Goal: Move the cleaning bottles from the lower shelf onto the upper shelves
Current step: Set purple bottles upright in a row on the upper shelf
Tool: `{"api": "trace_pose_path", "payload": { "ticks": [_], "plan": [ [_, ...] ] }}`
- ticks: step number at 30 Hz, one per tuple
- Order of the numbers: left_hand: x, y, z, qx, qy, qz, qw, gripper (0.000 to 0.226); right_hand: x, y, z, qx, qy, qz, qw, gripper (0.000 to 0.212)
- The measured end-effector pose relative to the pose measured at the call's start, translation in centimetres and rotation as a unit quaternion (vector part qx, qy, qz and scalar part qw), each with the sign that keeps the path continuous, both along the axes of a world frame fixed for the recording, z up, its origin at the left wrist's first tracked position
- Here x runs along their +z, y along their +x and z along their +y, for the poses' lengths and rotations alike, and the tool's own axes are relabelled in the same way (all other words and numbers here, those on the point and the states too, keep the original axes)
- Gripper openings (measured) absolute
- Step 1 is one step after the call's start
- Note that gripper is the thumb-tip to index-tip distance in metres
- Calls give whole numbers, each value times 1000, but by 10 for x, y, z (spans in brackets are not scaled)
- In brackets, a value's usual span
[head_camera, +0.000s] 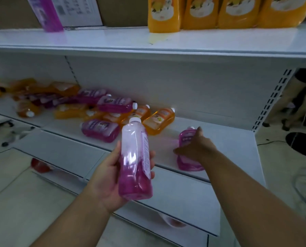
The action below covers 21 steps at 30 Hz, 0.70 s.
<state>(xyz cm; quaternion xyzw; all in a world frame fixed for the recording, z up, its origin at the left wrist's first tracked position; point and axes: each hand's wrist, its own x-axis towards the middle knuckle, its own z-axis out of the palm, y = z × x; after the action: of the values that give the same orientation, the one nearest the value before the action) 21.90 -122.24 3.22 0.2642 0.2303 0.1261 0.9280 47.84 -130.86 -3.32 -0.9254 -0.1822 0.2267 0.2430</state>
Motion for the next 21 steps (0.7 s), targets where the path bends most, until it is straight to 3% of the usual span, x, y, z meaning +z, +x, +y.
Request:
{"api": "trace_pose_path", "payload": {
  "ticks": [6,13,21],
  "plan": [
    [6,-38,20,42,56,15,997,62,20,-77,19,85,150,-90,981,134],
    [39,-130,93,74,173,-44,981,58,78,-193,87,124,380,-64,915,106],
    [107,-241,219,233,366,-73,898,45,174,-308,151,187,564,-23,804,87]
  ]
}}
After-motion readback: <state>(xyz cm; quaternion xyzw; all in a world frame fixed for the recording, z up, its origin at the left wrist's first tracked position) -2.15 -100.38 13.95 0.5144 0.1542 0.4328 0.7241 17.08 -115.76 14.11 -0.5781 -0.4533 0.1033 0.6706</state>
